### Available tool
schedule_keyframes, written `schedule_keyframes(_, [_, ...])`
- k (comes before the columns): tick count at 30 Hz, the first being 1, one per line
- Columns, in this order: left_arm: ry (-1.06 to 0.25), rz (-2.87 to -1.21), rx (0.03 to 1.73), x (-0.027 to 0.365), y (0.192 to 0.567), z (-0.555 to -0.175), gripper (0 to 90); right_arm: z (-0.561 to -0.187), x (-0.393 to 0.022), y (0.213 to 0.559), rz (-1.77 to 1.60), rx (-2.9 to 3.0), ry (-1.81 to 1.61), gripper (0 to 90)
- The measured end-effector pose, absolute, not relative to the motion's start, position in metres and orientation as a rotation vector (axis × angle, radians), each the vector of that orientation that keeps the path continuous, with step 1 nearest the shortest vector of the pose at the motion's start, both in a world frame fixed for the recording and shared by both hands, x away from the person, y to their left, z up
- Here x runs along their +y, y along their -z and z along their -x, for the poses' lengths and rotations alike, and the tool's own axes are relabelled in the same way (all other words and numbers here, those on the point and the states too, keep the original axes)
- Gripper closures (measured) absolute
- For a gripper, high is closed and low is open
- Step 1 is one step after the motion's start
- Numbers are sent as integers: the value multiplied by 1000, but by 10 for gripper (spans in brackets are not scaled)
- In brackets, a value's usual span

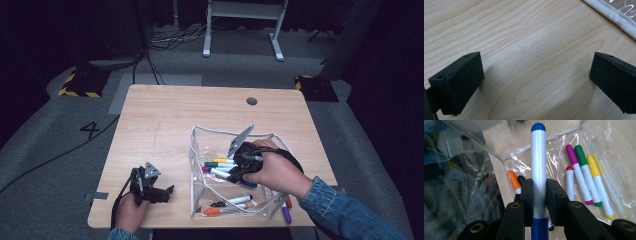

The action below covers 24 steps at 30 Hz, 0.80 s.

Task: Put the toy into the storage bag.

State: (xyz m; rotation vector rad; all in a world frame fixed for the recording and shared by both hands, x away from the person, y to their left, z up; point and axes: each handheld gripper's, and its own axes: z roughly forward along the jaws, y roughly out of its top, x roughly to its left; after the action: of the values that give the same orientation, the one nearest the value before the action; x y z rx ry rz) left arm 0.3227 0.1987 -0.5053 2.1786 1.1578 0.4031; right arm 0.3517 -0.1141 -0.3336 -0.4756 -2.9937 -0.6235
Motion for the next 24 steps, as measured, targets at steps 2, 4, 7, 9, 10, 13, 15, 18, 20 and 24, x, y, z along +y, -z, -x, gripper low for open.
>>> schedule_keyframes(2, [-403, -2179, 1158, 199, 505, -323, 0, -352, -111, 339, 472, -2996, 582, 766])
schedule_keyframes(4, [-403, -2179, 1158, 199, 505, -323, 0, -353, -108, 344, 455, -3001, 537, 765])
schedule_keyframes(7, [-406, -2181, 1156, 199, 505, -323, 0, -353, -104, 352, 439, -2994, 496, 766])
schedule_keyframes(9, [-401, -2176, 1160, 199, 505, -323, 0, -353, -102, 357, 418, -3000, 470, 766])
schedule_keyframes(10, [-404, -2179, 1157, 199, 505, -323, 0, -354, -101, 359, 413, -3000, 455, 765])
schedule_keyframes(13, [-401, -2177, 1159, 199, 505, -323, 0, -354, -99, 367, 404, -2995, 417, 765])
schedule_keyframes(15, [-401, -2177, 1159, 199, 505, -323, 0, -355, -98, 371, 385, -3005, 374, 765])
schedule_keyframes(18, [-405, -2180, 1156, 199, 505, -323, 0, -354, -96, 377, 354, -3008, 324, 765])
schedule_keyframes(20, [-401, -2177, 1159, 199, 505, -323, 0, -355, -96, 381, 339, -3004, 310, 765])
schedule_keyframes(24, [-401, -2178, 1158, 199, 505, -323, 0, -357, -96, 386, 311, -3011, 271, 765])
